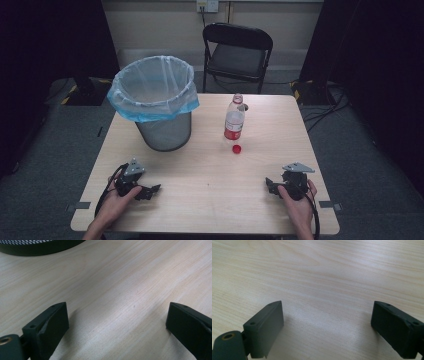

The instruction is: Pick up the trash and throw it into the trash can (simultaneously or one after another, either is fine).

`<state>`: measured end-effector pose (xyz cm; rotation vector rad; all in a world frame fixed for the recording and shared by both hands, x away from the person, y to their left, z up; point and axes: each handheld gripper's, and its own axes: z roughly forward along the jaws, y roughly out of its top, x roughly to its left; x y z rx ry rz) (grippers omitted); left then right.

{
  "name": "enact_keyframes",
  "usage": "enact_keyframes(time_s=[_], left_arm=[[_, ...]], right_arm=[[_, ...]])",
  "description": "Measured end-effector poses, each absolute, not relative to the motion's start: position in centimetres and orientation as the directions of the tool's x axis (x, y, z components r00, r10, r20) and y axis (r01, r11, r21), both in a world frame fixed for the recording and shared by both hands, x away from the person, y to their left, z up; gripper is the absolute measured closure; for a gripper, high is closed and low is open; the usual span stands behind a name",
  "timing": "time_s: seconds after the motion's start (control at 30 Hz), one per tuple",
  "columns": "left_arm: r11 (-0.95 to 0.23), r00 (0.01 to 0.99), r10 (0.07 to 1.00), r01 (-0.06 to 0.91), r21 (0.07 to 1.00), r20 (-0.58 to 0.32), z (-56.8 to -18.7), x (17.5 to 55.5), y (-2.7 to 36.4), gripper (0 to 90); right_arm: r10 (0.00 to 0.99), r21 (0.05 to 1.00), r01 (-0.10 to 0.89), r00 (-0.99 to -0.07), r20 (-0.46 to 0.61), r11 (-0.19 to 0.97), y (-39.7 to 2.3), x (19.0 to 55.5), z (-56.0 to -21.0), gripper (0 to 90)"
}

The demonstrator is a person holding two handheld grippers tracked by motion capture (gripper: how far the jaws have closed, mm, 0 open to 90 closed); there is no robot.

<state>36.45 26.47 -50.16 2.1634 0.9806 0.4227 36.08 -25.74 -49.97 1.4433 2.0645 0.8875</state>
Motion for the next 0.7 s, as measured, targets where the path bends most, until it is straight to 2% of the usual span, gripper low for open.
enact_keyframes(time_s=[0.7], left_arm=[[-0.460, 0.658, 0.753, 0.521, 0.719, 0.005, -50.13, 36.45, 26.48, 3.9]], right_arm=[[0.945, 0.736, 0.642, -0.328, 0.011, 0.214, -25.54, 36.05, -49.55, 13.8]])
